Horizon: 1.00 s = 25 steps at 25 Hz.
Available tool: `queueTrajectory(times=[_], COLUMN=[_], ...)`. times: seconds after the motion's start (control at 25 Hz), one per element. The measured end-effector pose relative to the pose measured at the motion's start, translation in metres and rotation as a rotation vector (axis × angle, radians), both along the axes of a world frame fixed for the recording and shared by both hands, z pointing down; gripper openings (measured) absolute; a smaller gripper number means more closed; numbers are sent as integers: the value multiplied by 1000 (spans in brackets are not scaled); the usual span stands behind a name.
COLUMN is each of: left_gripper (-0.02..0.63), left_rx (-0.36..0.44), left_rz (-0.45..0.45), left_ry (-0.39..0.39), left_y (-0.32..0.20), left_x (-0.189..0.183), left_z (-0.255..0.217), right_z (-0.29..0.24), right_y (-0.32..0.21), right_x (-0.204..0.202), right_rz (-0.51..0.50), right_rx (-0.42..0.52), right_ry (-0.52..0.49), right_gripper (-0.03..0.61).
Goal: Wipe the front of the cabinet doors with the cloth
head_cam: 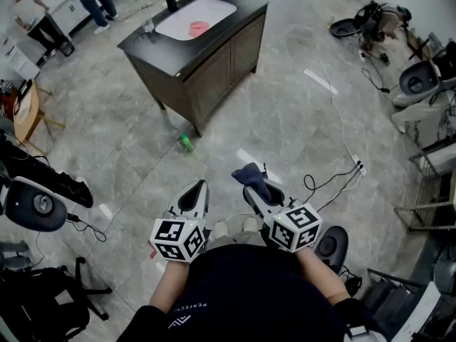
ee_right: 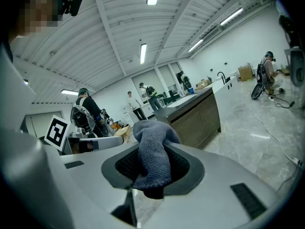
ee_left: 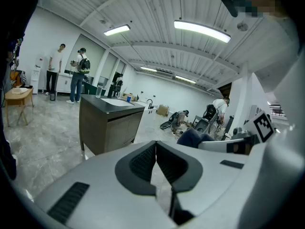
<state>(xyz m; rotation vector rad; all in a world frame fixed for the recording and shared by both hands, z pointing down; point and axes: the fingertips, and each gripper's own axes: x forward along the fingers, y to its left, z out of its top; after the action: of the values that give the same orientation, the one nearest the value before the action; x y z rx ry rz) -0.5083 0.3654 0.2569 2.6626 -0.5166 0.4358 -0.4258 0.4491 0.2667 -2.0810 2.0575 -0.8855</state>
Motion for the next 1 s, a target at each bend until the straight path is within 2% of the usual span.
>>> queueTrajectory(times=[0.24, 0.52, 0.68, 0.88, 1.0], left_gripper=[9, 9, 9, 9, 9], left_rx=[-4, -31, -22, -48, -34], left_rz=[17, 10, 13, -10, -30], left_ry=[-3, 5, -8, 32, 32], left_y=[10, 21, 29, 33, 34], left_x=[13, 30, 43, 64, 70], left_z=[1, 5, 5, -1, -3], right_z=[3, 3, 2, 0, 1], right_y=[7, 17, 23, 25, 31], right_x=[11, 32, 43, 63, 74], right_rz=[9, 20, -1, -30, -33], right_rx=[-4, 27, 31, 43, 44], right_ry=[-6, -70, -68, -51, -56], right_gripper=[121, 121, 123, 123, 123])
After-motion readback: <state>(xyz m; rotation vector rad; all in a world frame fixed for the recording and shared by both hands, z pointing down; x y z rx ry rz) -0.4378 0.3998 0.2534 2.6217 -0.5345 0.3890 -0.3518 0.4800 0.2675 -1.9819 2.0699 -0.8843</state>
